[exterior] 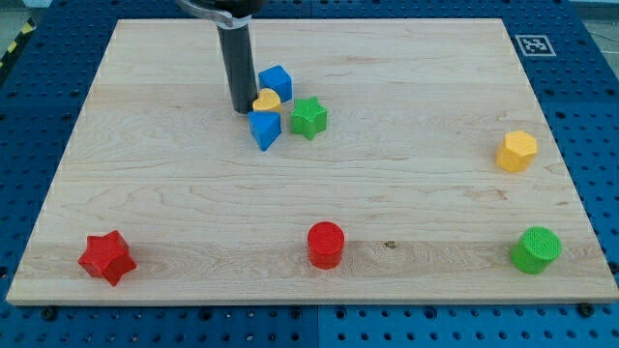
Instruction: Push the blue cube slightly to the top right of the yellow heart
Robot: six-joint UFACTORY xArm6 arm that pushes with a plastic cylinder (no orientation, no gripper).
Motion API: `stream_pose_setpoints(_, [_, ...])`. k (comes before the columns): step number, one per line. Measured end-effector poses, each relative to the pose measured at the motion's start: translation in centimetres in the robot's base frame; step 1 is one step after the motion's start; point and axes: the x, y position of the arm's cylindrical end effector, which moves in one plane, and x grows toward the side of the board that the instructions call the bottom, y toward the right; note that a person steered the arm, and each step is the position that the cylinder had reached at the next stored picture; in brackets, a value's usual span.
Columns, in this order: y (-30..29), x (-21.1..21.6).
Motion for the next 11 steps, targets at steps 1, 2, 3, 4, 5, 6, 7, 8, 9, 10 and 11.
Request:
stream_pose_setpoints(1, [-4.0,-1.0])
stream_pose_setpoints(2, [-5.8,-4.9])
stream_pose_setpoints(3, [-2.2,-6.7])
stream_pose_setpoints(4, [-0.1,-6.7])
stream_pose_setpoints(5, [-0.2,-6.4])
stream_pose_setpoints(6, [-0.8,-5.9])
stream_pose_setpoints(7, [0.4,-5.6])
stream_pose_setpoints(8, [2.9,-4.9])
stream_pose_setpoints(9, [4.5,-4.2])
stream_pose_setpoints(10, [4.8,-4.2])
stream_pose_setpoints(11, [4.8,-8.7])
